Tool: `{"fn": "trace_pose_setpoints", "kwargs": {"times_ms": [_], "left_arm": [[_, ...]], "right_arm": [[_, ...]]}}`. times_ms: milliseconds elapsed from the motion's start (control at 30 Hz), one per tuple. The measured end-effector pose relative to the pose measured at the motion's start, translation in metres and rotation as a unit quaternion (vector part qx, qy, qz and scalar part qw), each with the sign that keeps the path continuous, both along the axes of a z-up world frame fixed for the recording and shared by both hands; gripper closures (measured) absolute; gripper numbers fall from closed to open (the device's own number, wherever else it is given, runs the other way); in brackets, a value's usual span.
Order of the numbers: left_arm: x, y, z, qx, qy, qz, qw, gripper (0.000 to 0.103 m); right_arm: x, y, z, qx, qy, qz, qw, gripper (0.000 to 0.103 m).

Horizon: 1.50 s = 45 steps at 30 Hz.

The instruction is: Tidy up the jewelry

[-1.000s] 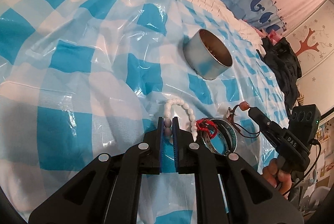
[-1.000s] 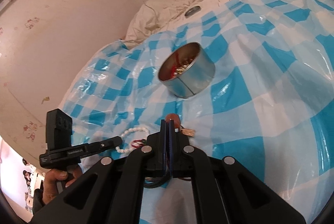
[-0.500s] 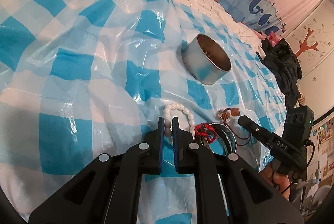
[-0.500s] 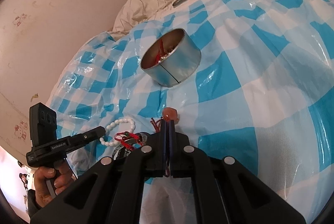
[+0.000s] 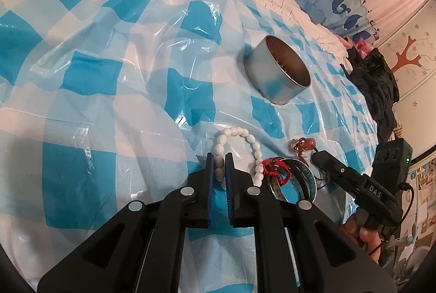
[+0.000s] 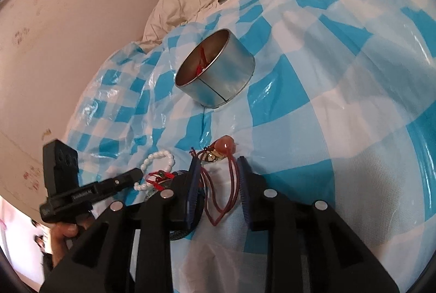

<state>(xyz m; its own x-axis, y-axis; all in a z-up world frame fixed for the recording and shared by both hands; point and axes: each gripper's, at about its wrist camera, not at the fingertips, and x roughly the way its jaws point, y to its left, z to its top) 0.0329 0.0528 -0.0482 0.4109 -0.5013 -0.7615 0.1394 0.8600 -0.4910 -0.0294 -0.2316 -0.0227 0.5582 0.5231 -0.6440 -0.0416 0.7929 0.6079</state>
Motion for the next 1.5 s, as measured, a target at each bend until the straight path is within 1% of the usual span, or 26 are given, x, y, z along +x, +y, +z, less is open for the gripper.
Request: {"fn": "trace_pose_setpoints", "kwargs": {"times_ms": [33,67,100,167,267,400,867,1500], "left_arm": [[0.0,-0.001,-0.001,0.002,0.001,0.0,1.0,0.095],[0.001,-0.003,-0.002,0.006,0.001,-0.001,1.0,0.095],[0.0,-0.004,-0.002,0.012,-0.001,-0.003,0.9999,0.095],[-0.001,-0.009,0.0,0.027,-0.01,-0.006,0.9996,0.095],[-0.004,-0.012,0.002,0.037,-0.019,-0.005,0.9991,0.096],[-0.005,-0.011,0.001,0.04,-0.018,-0.001,0.999,0.096],[-0.009,-0.015,0.002,0.056,-0.023,0.002,0.9982,0.096],[-0.009,-0.016,0.001,0.057,-0.022,0.003,0.9981,0.096]], "right_arm": [[-0.001,0.003,0.0,-0.014,-0.002,0.004,1.0,0.077],[-0.001,0.005,0.001,-0.024,-0.003,0.006,1.0,0.084],[-0.002,0.009,0.0,-0.036,-0.004,0.011,0.999,0.086],[-0.002,0.011,-0.002,-0.046,-0.006,0.011,0.999,0.092],[-0.002,0.009,-0.008,-0.046,-0.003,0.006,0.999,0.096],[-0.001,0.005,-0.014,-0.037,-0.002,0.001,0.999,0.097],[0.0,0.006,-0.014,-0.039,-0.007,0.002,0.999,0.097],[-0.001,0.007,-0.015,-0.039,-0.008,0.002,0.999,0.097]]}}
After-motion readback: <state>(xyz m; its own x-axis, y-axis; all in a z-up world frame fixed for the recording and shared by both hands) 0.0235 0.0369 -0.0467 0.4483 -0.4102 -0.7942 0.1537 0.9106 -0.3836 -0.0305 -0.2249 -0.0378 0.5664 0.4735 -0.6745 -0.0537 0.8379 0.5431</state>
